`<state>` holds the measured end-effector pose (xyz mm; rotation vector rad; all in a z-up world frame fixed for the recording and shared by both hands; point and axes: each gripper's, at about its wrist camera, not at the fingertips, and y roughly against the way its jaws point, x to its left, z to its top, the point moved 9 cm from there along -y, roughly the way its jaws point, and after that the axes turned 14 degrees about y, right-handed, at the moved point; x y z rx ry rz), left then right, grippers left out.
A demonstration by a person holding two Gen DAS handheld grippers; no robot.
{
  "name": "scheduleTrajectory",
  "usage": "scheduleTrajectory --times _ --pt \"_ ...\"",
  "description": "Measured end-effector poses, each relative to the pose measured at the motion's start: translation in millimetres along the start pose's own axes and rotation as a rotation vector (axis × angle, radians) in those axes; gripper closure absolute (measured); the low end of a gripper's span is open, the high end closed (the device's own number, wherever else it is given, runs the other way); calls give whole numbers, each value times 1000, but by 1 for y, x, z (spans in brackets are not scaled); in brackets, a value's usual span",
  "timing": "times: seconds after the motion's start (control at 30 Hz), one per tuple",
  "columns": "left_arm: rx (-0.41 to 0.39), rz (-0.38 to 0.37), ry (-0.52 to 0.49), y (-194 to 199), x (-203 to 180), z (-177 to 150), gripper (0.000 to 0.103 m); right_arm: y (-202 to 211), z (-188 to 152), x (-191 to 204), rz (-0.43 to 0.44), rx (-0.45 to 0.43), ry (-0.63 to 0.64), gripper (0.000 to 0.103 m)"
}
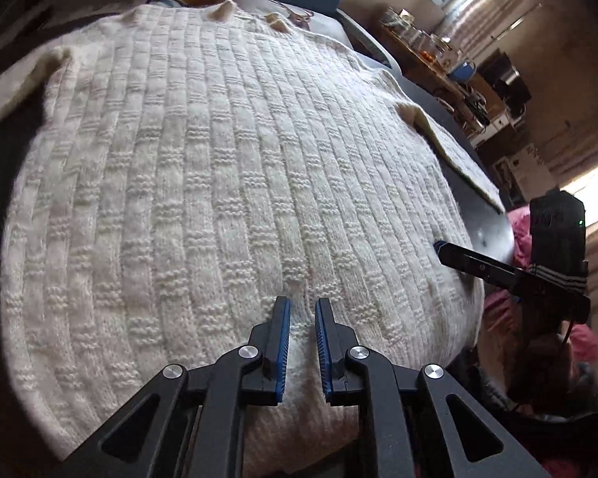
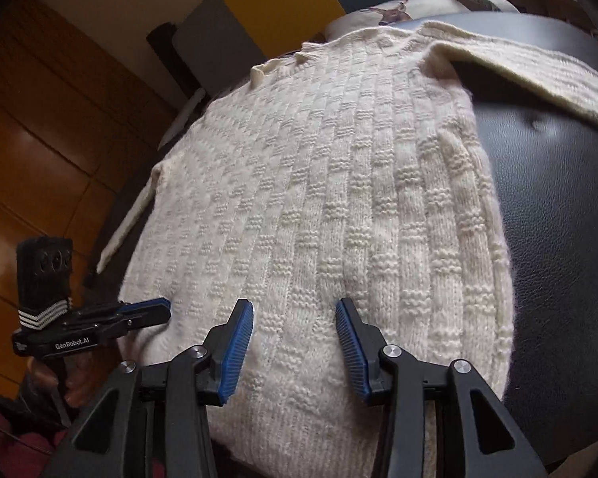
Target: Fold clothes
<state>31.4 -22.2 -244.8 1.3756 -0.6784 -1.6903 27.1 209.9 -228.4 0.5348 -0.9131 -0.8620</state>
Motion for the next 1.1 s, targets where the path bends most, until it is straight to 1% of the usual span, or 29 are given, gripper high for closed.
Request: scheduleTrajectory --times 0.03,0.1,0.13,0.2,0.23,0.3,0.4,0.43,0.53,0.6,0.63,0.7,0.77,0.8,0.9,0.97,1.0,1.03,1.07,1.1 --pt "-16 -4 27 4 4 5 88 2 5 2 1 -7 -5 58" --pt "-85 2 92 24 26 21 87 3 19 13 19 -33 19 57" --pt "-121 3 135 35 41 30 87 2 28 20 41 -38 35 57" --pt "-186 29 247 54 82 47 86 -10 45 35 63 -34 67 54" --pt "-219 46 307 64 104 54 86 -19 54 43 74 -26 86 53" --pt "-287 115 448 93 164 60 86 -40 73 62 97 -10 122 53" --pt "-387 219 660 136 254 65 86 -71 103 97 199 3 144 53" --pt "-419 250 730 151 284 66 86 -81 113 109 212 9 159 53" --pt "-461 258 903 183 356 63 86 -115 141 134 215 34 217 53" --pt "-499 254 986 199 392 65 86 -131 162 148 215 25 242 53" --pt "-514 264 1020 206 407 68 85 -138 172 155 220 14 262 53" --pt "-545 285 1042 215 428 76 85 -151 193 168 219 0 303 53" --pt "-559 330 1034 218 442 87 83 -163 209 177 211 9 332 53" --pt "-556 346 1014 218 446 94 82 -169 216 179 207 12 343 53" --pt "-544 404 940 211 452 113 74 -186 237 178 174 21 366 53" --pt "-533 453 885 207 451 123 65 -198 251 171 152 28 349 53" --pt "-526 475 849 209 452 127 65 -204 258 168 142 32 339 53" --pt "-514 504 795 204 447 131 66 -209 265 164 130 33 331 53" --pt "-502 536 741 199 441 135 80 -215 271 161 116 37 328 53" --pt "-498 580 689 196 437 138 88 -221 275 157 101 45 329 53"
